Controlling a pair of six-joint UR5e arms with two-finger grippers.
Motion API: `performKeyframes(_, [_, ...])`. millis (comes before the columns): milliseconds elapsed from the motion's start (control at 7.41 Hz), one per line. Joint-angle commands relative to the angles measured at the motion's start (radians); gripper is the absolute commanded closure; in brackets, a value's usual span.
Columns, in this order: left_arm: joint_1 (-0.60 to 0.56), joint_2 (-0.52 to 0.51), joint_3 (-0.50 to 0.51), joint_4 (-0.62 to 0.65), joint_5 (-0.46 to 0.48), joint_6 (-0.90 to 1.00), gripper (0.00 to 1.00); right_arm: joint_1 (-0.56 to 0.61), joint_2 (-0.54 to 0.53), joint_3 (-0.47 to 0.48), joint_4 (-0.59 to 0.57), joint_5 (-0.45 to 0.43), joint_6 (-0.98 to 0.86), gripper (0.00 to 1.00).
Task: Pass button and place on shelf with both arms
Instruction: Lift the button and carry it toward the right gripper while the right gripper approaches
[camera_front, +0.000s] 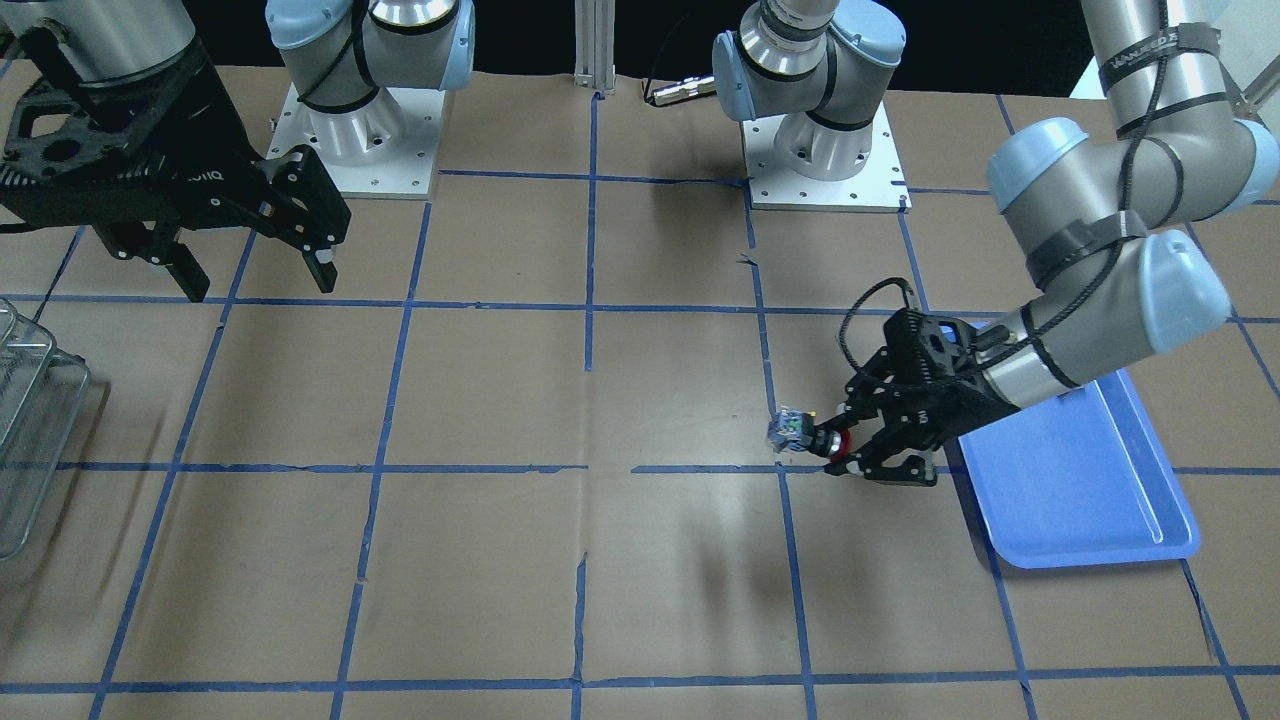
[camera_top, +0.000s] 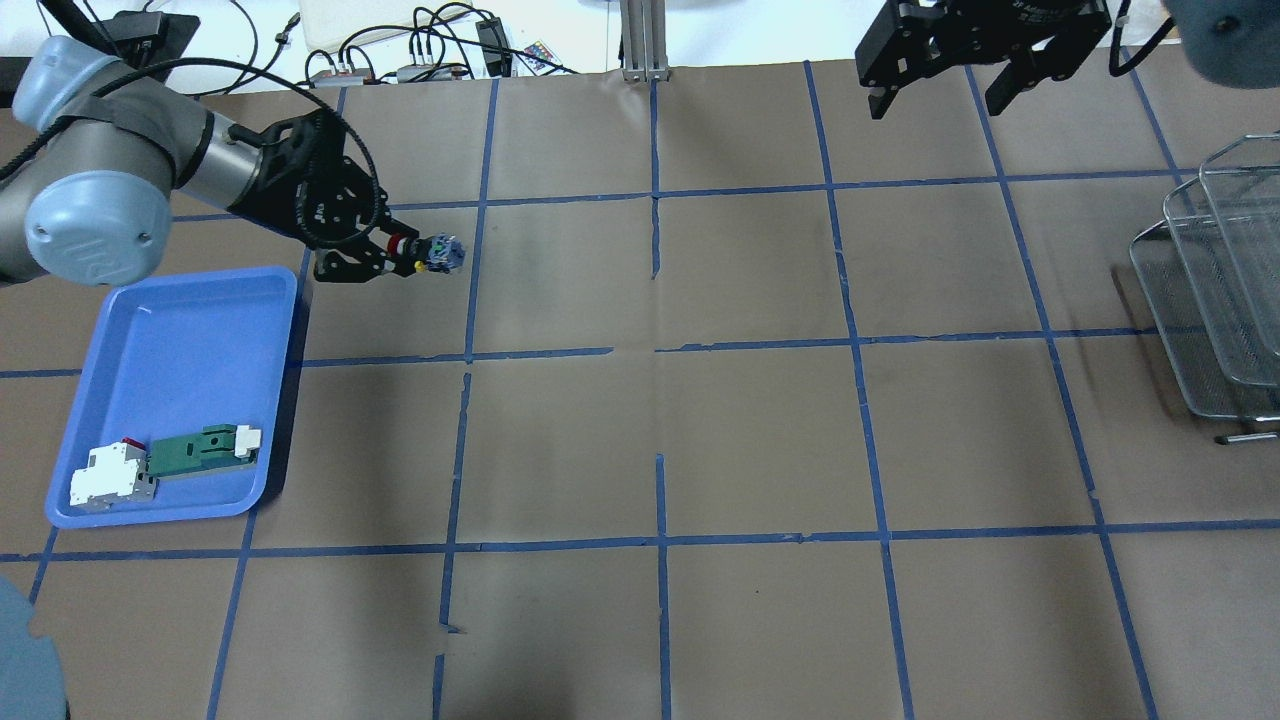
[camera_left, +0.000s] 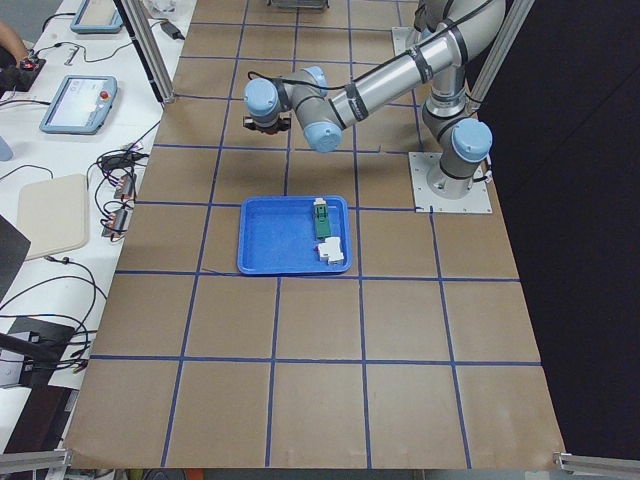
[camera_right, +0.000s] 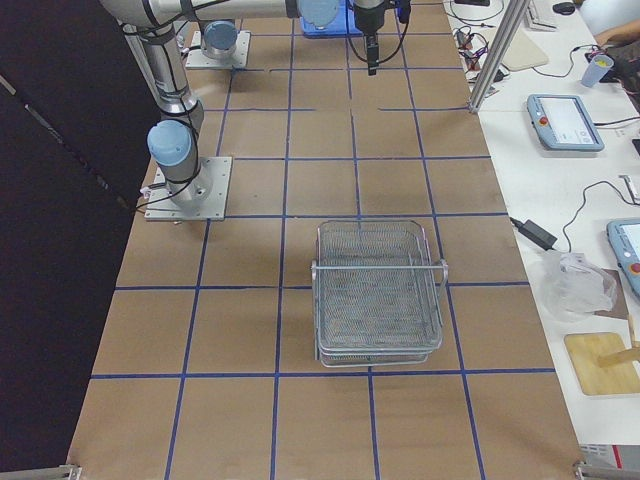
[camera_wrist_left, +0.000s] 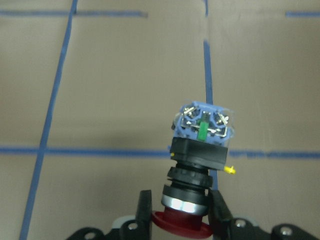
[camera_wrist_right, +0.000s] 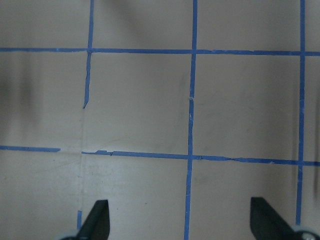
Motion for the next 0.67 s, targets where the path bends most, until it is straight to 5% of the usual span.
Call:
performKeyframes(0, [-0.176,-0.005,0.028,0.103,-0.051,-0.292,1.0,-0.008,-0.023,-0.006,0.084,0.024,-0.227,0.0])
performKeyframes(135, [-0.242,-0.014,0.053,0.201,-0.076,-0.447,1.0,-0.016,-0.023,-0.005,0.084,0.087,-0.329,0.0])
performKeyframes(540, [-0.372,-0.014,0.109,0.234,-0.08,-0.655,1.0,-0.072,-0.066,0.006,0.095,0.296,-0.773,0.0])
